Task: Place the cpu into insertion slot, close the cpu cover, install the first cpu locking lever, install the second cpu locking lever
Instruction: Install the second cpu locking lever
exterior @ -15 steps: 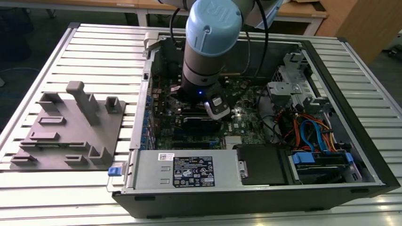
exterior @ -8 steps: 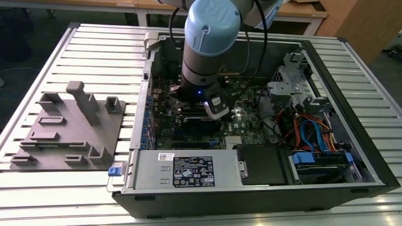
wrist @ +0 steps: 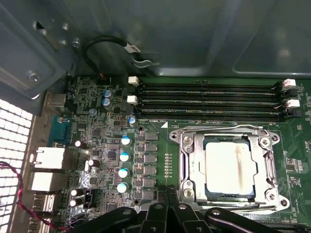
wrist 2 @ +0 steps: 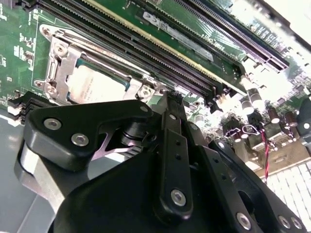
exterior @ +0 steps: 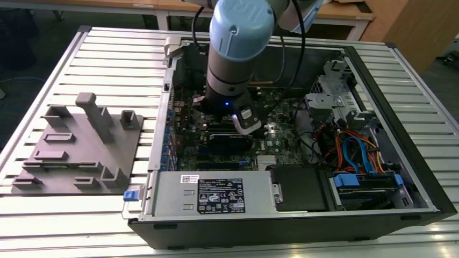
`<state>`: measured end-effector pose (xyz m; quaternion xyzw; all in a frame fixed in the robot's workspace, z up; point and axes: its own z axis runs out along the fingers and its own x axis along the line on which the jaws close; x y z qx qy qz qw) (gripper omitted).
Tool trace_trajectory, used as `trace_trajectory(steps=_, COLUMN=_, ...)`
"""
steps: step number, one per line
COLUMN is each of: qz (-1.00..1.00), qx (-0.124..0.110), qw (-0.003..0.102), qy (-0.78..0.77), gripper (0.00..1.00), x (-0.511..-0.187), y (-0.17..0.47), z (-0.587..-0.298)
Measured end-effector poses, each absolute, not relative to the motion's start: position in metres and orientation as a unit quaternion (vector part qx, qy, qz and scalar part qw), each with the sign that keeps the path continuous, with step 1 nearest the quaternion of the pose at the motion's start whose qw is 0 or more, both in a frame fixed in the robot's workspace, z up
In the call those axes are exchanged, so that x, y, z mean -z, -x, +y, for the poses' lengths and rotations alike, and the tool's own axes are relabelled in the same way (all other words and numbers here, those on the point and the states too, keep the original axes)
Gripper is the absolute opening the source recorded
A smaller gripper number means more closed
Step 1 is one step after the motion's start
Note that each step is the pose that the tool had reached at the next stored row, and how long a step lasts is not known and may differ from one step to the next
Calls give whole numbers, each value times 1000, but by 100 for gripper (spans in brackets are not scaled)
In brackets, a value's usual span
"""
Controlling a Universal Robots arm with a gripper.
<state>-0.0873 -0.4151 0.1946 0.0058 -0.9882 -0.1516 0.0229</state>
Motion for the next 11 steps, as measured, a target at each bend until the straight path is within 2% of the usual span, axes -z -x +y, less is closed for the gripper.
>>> trace_trajectory(steps=11, qz=-988, qx=152, qw=23, qy=-6, gripper=10, x=-201, y=87, z=-415)
